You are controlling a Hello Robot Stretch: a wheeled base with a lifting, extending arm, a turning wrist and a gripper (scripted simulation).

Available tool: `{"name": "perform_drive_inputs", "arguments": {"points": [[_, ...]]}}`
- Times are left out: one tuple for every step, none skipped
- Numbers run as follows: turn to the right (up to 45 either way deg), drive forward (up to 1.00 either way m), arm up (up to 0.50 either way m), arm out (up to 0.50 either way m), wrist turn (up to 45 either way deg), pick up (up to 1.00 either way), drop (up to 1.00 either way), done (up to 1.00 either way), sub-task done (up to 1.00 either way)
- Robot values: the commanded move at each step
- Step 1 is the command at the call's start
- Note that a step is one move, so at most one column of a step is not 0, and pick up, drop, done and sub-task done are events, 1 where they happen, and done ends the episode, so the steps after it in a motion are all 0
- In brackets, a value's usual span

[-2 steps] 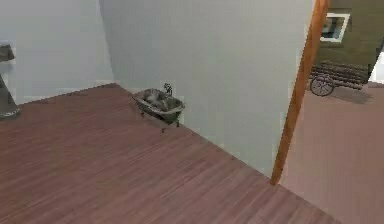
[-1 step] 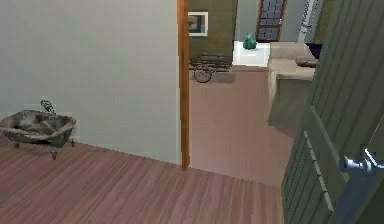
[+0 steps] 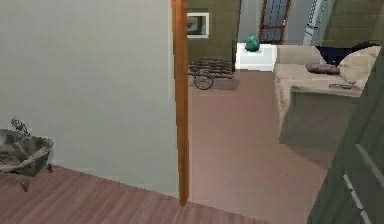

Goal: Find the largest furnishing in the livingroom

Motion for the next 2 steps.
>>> {"name": "perform_drive_inputs", "arguments": {"points": [[15.0, 0.0, 0.0, 0.0, 0.0, 0.0, 0.0, 0.0, 0.0], [0.0, 1.0, 0.0, 0.0, 0.0, 0.0, 0.0, 0.0, 0.0]]}}
